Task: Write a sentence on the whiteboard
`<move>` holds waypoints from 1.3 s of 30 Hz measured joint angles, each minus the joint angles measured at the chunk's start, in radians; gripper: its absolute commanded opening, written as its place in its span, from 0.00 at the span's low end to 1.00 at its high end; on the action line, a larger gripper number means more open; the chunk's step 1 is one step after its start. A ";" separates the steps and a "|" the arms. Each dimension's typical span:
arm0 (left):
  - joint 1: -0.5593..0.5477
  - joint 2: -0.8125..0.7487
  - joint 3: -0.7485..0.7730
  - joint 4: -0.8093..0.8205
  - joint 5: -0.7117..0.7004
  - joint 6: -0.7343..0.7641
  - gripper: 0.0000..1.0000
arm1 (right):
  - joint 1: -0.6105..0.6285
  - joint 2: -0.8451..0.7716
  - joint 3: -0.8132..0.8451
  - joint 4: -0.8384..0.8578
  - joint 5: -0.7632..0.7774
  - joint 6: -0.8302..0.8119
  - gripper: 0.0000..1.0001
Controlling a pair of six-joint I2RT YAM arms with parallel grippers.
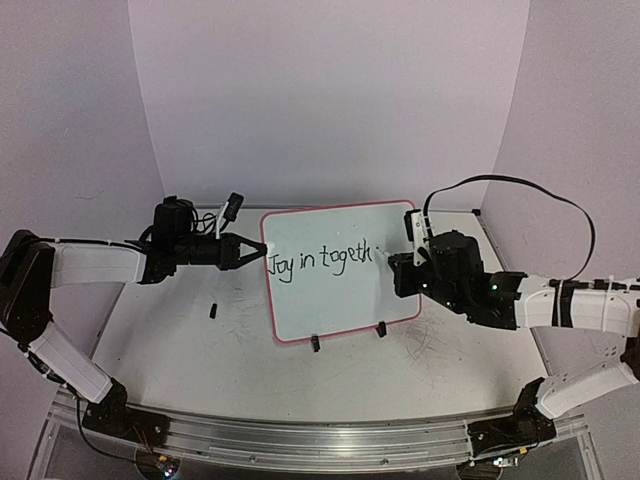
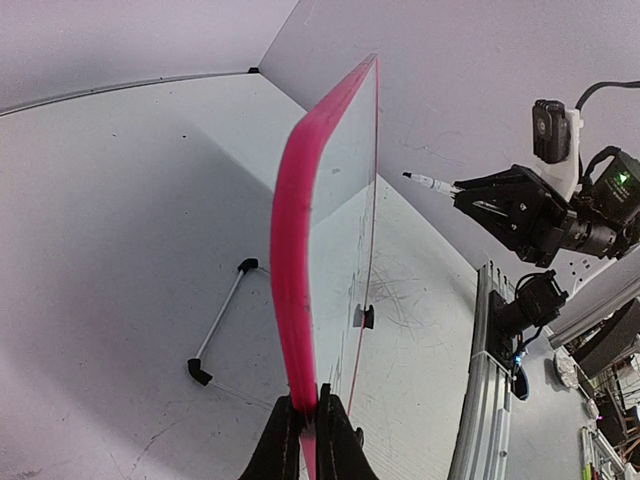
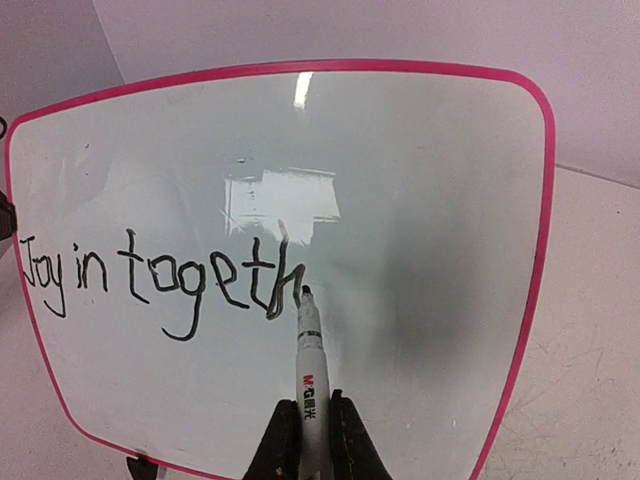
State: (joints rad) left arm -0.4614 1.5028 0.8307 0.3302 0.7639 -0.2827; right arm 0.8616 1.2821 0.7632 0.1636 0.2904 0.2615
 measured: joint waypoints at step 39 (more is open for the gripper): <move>0.000 0.000 0.002 -0.021 0.000 0.022 0.00 | -0.018 0.111 0.030 0.030 0.041 0.066 0.00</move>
State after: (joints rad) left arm -0.4618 1.5028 0.8322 0.3096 0.7642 -0.2611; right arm 0.8433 1.3933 0.7929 0.1936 0.3311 0.3274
